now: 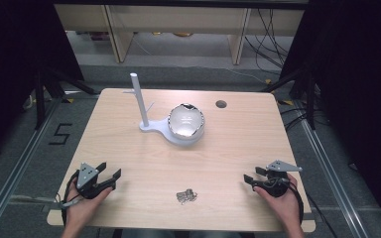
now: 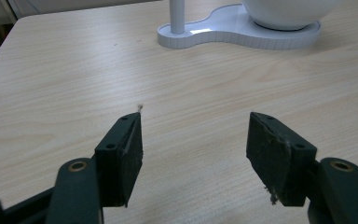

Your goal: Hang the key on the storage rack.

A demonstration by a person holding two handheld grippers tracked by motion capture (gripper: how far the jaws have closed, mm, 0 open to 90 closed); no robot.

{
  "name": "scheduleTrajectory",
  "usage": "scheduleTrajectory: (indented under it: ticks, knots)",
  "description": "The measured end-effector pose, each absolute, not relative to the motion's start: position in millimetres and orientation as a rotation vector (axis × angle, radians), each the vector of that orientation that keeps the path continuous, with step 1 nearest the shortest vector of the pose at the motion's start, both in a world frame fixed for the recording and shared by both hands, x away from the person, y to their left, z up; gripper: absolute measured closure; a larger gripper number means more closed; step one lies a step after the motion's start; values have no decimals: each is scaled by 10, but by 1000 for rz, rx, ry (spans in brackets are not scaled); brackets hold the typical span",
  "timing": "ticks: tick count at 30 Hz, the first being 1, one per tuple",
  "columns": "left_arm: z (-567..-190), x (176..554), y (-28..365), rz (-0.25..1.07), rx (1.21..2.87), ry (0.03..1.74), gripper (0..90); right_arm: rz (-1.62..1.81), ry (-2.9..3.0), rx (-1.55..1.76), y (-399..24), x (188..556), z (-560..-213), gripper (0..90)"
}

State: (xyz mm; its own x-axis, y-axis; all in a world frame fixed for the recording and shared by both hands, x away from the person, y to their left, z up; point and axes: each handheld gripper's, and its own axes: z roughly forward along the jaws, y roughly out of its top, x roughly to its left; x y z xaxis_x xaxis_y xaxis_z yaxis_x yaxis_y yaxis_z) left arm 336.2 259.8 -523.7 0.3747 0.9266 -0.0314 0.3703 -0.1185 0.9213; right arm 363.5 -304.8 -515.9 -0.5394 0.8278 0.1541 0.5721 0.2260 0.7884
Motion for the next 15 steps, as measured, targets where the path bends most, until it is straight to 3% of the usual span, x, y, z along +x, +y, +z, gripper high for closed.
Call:
scheduleTrajectory:
  ticks: [5, 7, 11, 15]
  knots:
    - [-5236, 3370, 2577, 738, 1705, 1170, 362, 1195, 2220, 1274, -3055, 3658, -5163, 447]
    - [-5236, 3363, 2566, 745, 1716, 1151, 361, 1154, 2231, 1290, -3010, 3614, -5136, 529]
    - [-5235, 3363, 2575, 741, 1712, 1151, 360, 1066, 2313, 1246, -2934, 3603, -5017, 607]
    - [-5235, 3361, 2576, 739, 1708, 1152, 361, 936, 2439, 1198, -2808, 3622, -4930, 646]
